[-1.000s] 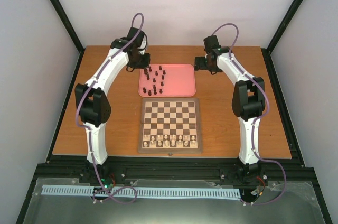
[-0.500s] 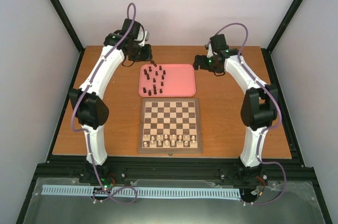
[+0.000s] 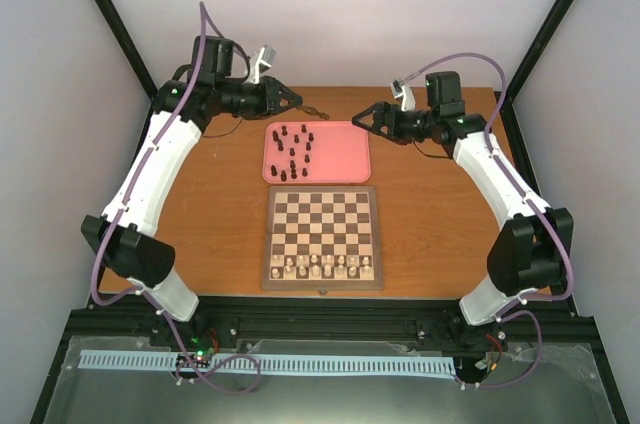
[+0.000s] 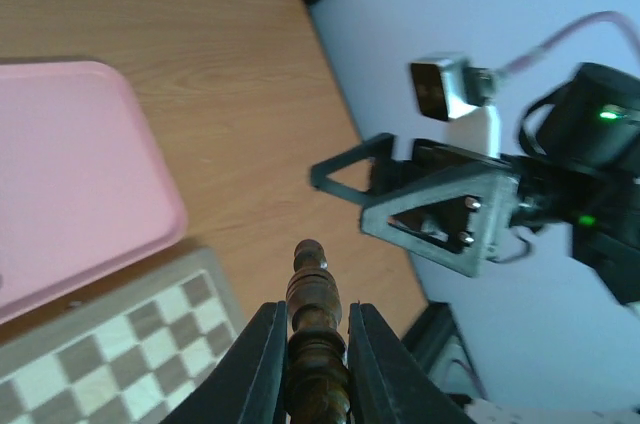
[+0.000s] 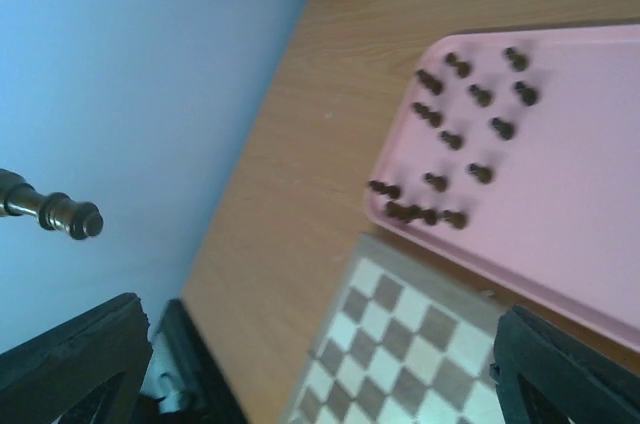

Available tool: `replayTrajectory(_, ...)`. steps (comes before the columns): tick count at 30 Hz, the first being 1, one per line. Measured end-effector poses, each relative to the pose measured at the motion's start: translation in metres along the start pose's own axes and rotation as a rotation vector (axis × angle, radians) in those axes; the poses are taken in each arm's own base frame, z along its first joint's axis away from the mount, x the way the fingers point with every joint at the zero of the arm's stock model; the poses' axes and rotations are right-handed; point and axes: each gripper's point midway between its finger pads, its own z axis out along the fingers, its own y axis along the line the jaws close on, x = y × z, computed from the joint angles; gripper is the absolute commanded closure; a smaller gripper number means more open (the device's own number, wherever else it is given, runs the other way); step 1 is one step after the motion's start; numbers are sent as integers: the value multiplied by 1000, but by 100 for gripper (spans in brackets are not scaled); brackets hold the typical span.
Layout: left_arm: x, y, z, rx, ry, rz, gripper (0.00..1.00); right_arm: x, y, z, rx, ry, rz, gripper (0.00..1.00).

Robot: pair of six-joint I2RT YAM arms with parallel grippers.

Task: Set up the chess pieces on the board
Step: Pick up the chess piece from the storage box.

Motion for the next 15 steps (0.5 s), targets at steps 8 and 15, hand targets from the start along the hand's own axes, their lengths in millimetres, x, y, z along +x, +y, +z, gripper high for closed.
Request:
replayTrajectory(8, 8, -48, -18, 238, 9, -32, 99, 4, 57, -34, -231, -27, -22, 10)
replayTrajectory(15, 5, -76, -35, 346, -8, -17, 99, -7, 112, -71, -364, -86, -114, 19)
